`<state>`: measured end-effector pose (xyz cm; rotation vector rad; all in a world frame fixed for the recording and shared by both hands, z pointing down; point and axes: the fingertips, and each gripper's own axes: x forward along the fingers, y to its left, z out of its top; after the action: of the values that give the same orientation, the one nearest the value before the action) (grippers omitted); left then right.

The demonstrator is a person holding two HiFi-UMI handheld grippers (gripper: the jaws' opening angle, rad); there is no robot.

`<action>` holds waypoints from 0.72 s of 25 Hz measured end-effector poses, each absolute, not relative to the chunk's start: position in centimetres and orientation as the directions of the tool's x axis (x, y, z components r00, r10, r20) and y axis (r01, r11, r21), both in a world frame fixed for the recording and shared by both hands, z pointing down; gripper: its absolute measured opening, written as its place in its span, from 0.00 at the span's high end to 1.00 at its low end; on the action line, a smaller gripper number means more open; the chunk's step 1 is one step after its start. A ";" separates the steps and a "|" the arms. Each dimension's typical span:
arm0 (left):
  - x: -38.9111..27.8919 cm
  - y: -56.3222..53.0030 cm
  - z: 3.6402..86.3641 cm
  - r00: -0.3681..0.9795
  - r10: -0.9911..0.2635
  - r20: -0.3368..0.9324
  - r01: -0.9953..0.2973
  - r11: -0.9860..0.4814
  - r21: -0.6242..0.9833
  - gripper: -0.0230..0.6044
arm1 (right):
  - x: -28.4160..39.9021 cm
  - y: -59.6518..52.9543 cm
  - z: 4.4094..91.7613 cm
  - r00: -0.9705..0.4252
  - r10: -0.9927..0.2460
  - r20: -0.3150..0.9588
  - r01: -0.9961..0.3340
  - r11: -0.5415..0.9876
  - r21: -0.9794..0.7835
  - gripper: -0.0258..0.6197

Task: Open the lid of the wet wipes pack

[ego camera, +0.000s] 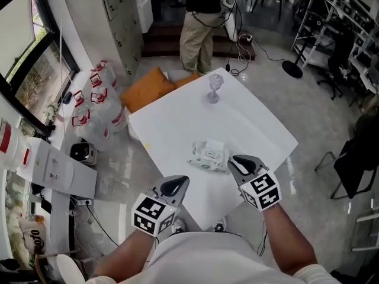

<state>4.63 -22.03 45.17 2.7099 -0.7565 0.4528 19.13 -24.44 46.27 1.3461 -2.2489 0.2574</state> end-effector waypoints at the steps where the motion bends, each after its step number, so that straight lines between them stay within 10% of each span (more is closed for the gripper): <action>1: 4.9 -21.9 44.8 0.819 -0.442 0.365 -0.531 -0.826 0.189 0.95 | 19.0 -23.7 45.6 -0.389 -0.777 0.494 -0.874 0.482 0.069 0.83; 18: 7.6 -19.8 40.6 0.881 -0.380 0.283 -0.436 -0.883 0.174 0.95 | 17.8 -16.1 39.5 -0.414 -0.871 0.263 -0.908 0.373 -0.191 0.90</action>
<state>7.65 -19.85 40.57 2.8182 -0.6203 0.3545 17.79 -16.06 39.53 1.6299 -2.5035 0.4666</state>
